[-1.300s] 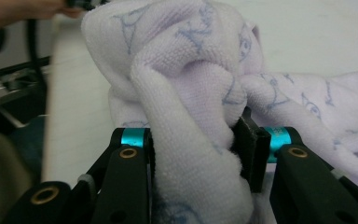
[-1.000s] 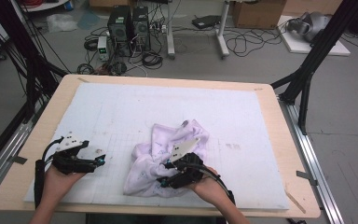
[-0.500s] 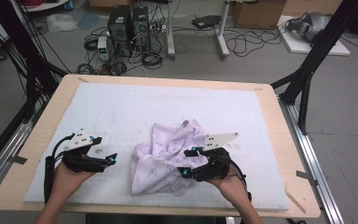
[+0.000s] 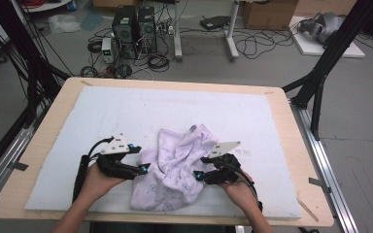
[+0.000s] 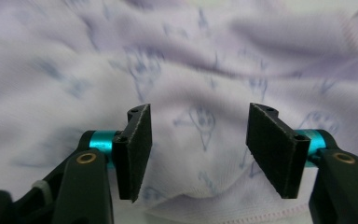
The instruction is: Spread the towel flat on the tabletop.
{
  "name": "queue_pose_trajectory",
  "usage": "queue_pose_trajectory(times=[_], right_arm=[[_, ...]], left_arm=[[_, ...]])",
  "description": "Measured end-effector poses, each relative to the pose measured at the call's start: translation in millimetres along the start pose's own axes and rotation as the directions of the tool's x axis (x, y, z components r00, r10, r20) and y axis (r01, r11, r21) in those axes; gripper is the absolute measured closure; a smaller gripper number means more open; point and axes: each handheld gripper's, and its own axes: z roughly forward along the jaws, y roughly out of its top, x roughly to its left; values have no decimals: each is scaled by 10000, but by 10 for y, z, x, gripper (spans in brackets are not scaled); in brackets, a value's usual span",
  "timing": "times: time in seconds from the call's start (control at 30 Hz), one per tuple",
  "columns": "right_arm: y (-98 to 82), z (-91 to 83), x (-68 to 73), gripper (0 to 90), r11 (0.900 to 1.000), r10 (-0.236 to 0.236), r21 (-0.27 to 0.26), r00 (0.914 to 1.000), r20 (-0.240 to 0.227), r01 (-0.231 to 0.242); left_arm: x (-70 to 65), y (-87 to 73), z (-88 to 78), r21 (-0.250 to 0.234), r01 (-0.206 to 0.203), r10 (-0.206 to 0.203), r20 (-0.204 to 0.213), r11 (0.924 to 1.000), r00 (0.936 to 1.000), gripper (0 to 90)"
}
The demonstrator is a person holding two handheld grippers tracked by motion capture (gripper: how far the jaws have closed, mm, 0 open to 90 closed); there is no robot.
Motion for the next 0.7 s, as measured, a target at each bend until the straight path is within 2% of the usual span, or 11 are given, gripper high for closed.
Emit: queue_pose_trajectory(times=[0.07,0.1,0.17,0.2,0.23,0.3,0.33,0.43,0.53,0.57,0.7], right_arm=[[-30,82,-1,472,9996,-56,277,9999,-102,59],[-37,103,7,506,9994,-117,319,9997,-204,124],[-45,121,23,623,9991,-186,360,9988,-446,203],[-45,121,23,623,9991,-186,360,9988,-446,203],[-69,128,32,724,9992,-316,203,9965,-771,333],[-90,123,37,783,9993,-357,94,9950,-933,367],[-94,113,40,800,9993,-351,100,9943,-1007,363],[-89,66,66,819,9982,-582,107,9934,-990,595],[-99,-34,116,819,9979,-643,45,9923,-1057,651],[-112,-72,132,819,9978,-661,-20,9920,-1073,663],[-190,-197,225,818,9985,-539,-118,9906,-1260,528]], left_arm=[[-50,7,219,561,-302,268,615,9980,9978,376],[-50,7,219,561,-302,268,615,9980,9978,420],[-115,-20,401,1027,-628,494,1283,9927,9905,519],[-115,-20,401,1027,-628,494,1283,9927,9905,577],[-137,-32,443,1148,-712,543,1436,9908,9881,635],[-185,-54,487,1340,-953,717,1715,9864,9826,765],[-185,-54,487,1340,-953,717,1715,9864,9826,814],[-173,-54,436,1325,-967,738,1680,9865,9830,849],[-117,-106,235,1224,-790,615,1411,9893,9881,854],[-117,-106,235,1224,-790,615,1411,9893,9881,855],[-131,-185,15,1189,-780,628,1262,9898,9900,857]])
